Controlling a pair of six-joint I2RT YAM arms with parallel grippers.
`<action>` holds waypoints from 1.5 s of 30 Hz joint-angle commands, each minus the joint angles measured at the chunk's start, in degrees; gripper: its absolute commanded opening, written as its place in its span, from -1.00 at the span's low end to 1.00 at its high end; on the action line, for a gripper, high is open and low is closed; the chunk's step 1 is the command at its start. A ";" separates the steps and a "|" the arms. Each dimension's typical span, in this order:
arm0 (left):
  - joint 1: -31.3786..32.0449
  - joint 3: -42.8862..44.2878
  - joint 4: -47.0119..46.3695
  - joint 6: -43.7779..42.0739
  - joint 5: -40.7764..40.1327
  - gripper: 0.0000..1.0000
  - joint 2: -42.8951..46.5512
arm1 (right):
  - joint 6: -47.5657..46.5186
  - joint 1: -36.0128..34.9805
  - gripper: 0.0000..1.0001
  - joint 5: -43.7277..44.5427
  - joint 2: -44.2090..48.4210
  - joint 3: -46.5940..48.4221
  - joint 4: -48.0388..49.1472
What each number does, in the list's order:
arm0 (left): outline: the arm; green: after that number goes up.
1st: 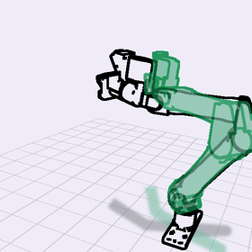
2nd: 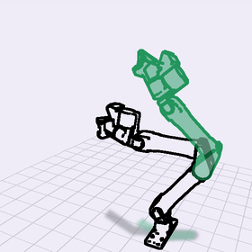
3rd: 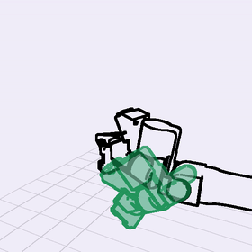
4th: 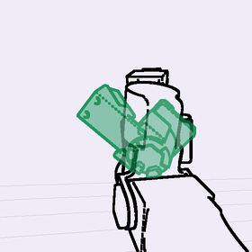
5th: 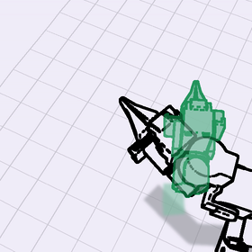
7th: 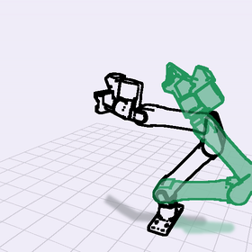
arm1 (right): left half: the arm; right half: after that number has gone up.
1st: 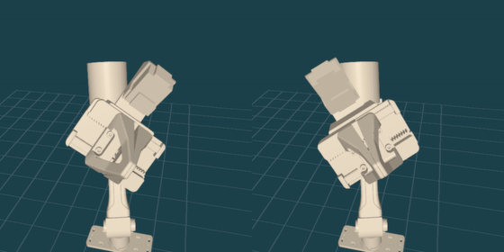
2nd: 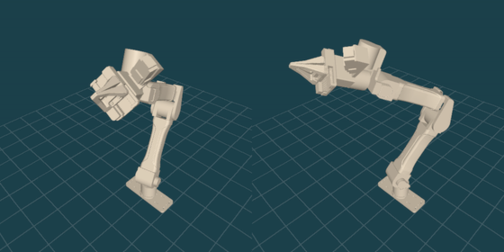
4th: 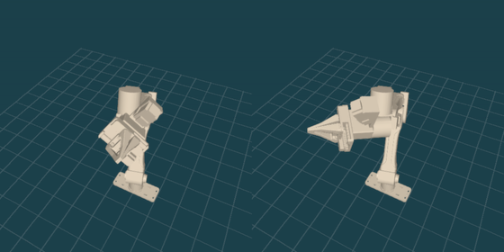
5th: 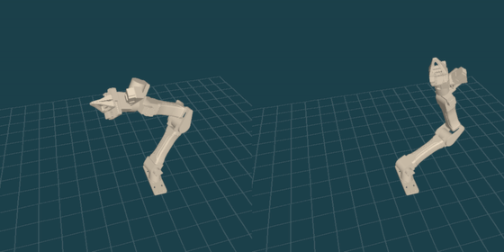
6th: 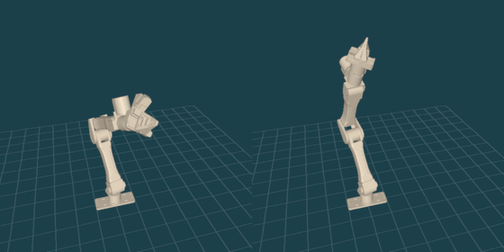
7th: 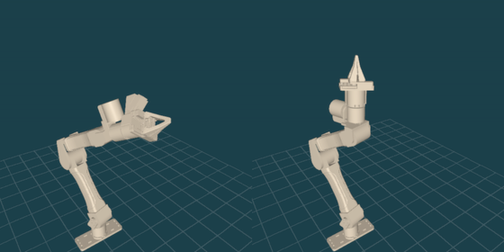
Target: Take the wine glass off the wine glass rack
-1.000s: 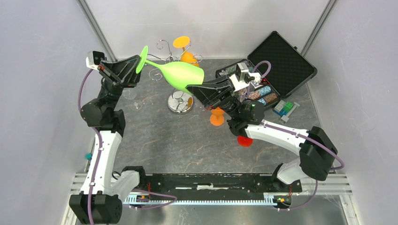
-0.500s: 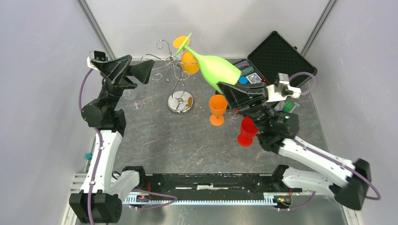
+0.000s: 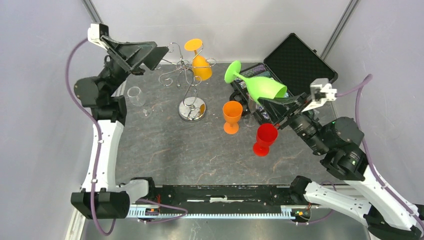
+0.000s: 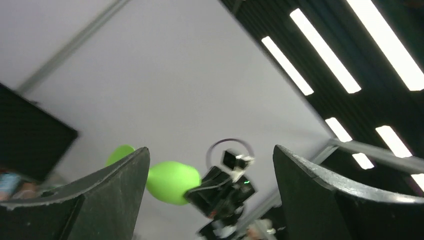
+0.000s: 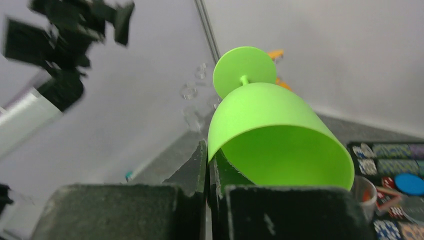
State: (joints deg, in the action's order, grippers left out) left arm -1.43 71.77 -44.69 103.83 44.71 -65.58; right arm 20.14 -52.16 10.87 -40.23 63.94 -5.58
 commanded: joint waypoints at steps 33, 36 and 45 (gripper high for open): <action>-0.16 17.44 64.95 -73.49 -13.42 1.00 3.70 | -19.67 -10.24 -0.94 -0.01 -31.81 6.35 -46.44; -0.19 17.12 64.02 -73.58 -13.46 1.00 3.10 | -19.64 -10.25 -0.93 -1.46 -34.61 7.09 -46.29; -0.15 16.74 56.96 -69.22 -12.08 1.00 -1.36 | -23.30 -10.24 -0.60 -4.99 -40.87 10.24 -46.36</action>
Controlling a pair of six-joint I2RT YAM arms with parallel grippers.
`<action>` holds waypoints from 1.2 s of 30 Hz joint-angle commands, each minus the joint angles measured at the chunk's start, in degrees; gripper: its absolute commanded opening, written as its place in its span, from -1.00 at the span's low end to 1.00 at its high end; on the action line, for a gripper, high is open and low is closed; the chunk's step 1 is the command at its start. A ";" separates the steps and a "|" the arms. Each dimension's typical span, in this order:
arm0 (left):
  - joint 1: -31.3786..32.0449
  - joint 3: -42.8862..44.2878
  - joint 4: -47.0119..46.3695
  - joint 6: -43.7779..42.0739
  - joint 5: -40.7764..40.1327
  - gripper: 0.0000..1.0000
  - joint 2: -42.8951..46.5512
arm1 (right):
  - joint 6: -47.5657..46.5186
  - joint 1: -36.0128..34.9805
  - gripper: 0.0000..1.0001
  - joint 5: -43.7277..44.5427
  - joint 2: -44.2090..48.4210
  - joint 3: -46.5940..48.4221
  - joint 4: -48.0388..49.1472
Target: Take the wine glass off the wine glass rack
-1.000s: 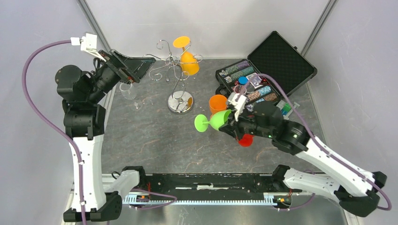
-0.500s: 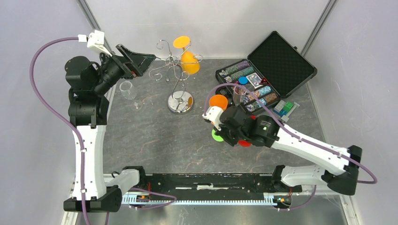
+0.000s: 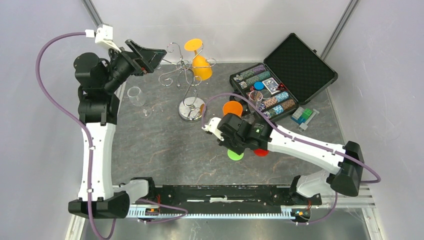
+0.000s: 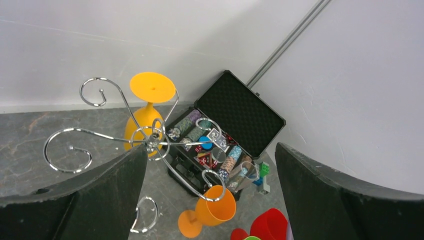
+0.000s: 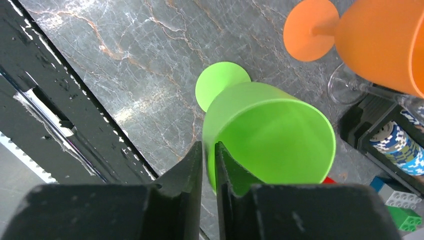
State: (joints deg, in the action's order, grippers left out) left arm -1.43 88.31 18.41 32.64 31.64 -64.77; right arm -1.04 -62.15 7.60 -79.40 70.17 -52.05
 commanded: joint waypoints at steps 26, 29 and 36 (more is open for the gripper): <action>7.89 17.15 -0.88 13.79 -13.72 0.63 -24.80 | 7.03 3.12 0.38 12.76 12.19 4.28 14.50; 9.06 17.52 1.61 14.40 -16.84 0.46 -26.22 | 8.42 4.40 0.36 12.85 13.71 2.26 16.23; 10.71 18.06 4.95 14.91 -16.61 0.09 -29.31 | 10.06 6.25 0.32 12.15 16.47 -1.17 18.75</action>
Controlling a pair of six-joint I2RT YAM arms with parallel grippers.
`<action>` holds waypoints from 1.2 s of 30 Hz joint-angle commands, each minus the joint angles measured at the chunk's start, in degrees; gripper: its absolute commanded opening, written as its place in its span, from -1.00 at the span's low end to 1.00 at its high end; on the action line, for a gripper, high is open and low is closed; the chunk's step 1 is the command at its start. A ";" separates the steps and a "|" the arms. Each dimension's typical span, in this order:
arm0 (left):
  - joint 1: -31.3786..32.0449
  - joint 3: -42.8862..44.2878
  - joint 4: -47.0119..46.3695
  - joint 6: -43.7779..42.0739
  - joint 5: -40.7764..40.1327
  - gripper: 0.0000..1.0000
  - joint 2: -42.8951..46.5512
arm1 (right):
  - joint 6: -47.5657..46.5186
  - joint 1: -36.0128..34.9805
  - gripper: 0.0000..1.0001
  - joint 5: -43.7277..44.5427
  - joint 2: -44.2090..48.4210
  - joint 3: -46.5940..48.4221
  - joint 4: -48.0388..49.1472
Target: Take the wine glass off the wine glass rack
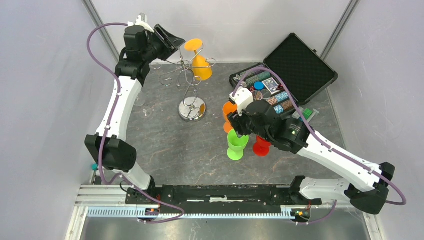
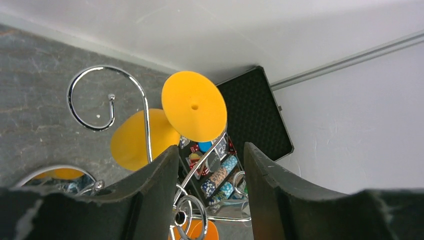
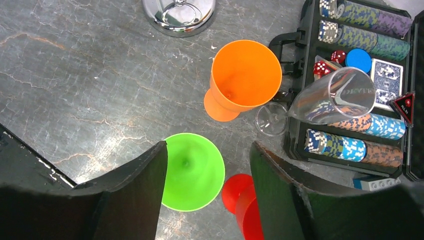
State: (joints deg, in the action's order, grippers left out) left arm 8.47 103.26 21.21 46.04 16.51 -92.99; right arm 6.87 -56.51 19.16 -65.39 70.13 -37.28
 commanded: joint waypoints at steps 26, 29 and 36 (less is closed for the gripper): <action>1.20 7.52 2.82 2.13 2.56 0.00 -9.41 | 2.70 1.81 0.28 -3.71 8.69 -11.92 15.09; 1.13 6.20 -0.42 5.55 4.41 -0.03 -9.86 | 3.05 1.80 0.28 -3.70 9.51 -12.65 15.64; 0.94 2.82 -8.36 14.10 8.28 -0.14 -9.81 | 4.06 1.84 0.27 -4.76 10.10 -13.67 16.78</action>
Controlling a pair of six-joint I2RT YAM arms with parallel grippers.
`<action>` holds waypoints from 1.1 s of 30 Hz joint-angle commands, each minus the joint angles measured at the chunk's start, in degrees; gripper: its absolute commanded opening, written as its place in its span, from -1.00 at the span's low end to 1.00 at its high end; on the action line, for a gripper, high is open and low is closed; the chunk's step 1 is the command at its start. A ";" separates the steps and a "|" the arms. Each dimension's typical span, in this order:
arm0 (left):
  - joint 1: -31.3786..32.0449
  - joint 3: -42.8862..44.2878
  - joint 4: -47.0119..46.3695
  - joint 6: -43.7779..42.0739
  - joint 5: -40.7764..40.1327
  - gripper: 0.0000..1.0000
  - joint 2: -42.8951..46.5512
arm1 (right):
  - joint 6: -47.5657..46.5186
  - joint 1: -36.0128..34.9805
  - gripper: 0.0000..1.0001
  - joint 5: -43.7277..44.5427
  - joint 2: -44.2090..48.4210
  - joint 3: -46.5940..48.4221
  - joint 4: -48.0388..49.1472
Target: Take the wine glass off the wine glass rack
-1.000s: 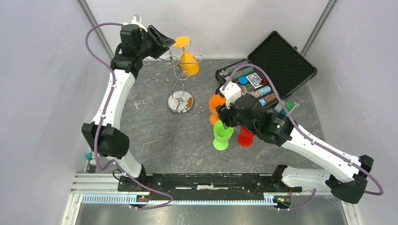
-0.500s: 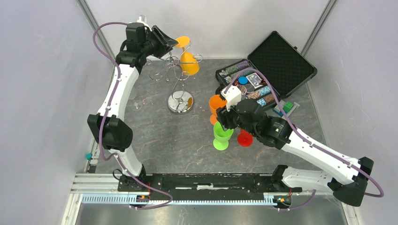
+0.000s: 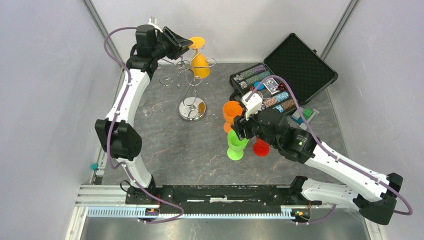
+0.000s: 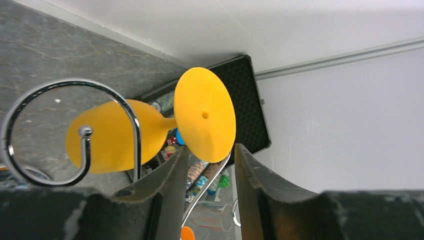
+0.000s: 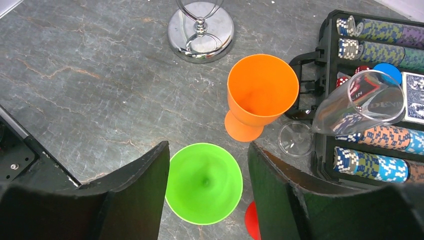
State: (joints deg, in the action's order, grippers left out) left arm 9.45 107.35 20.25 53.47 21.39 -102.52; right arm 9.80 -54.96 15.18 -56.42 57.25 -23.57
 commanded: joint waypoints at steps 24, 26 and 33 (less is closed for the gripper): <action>-0.49 -11.95 -22.44 22.20 -2.94 -0.53 1.14 | 1.87 0.21 0.25 -1.15 2.49 -2.94 4.14; -0.49 -11.31 -22.43 22.11 -2.45 -0.54 0.81 | 1.88 0.27 0.25 -1.14 2.50 -3.03 4.14; -0.49 -9.81 -22.41 22.48 -0.87 -0.48 -0.59 | 1.89 0.29 0.24 -1.41 2.39 -3.29 4.36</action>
State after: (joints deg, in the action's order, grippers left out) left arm 8.97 96.14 0.47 74.11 19.79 -102.98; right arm 11.20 -54.94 14.00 -54.89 54.48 -21.43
